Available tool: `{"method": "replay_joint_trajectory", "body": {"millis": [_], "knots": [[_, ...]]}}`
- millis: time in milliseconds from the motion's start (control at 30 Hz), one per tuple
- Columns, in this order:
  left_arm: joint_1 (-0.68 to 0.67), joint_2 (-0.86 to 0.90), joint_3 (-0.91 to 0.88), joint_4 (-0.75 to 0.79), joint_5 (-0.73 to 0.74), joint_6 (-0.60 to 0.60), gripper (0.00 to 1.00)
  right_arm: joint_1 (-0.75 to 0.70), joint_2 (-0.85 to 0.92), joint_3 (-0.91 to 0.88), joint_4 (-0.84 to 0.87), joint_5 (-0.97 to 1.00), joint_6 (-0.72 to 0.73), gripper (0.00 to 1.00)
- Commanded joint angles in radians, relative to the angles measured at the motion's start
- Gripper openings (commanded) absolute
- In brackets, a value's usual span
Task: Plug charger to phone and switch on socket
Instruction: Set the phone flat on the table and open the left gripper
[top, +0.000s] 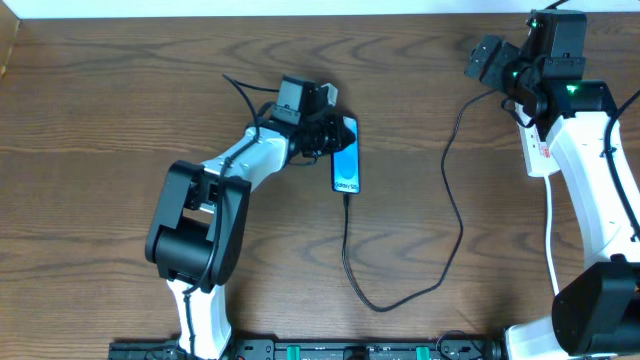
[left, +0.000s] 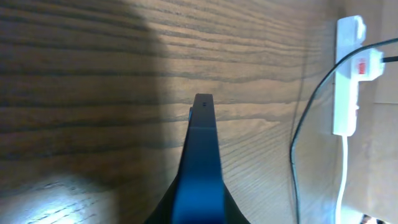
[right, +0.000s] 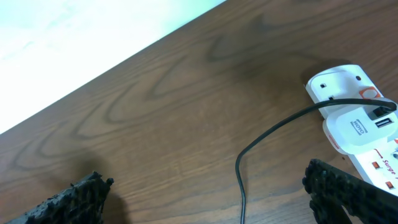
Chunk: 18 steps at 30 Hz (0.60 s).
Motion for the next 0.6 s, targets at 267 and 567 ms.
{"method": "replay_joint_trajectory", "body": {"millis": [267,567], "knots": [[-0.008,0.021,0.011,-0.026,-0.044,-0.010,0.08,0.001,-0.013,0.003,-0.011,0.013,-0.018,0.99],[-0.011,0.039,0.011,-0.027,-0.045,-0.022,0.08,0.000,-0.013,0.003,-0.014,0.013,-0.018,0.99]]}}
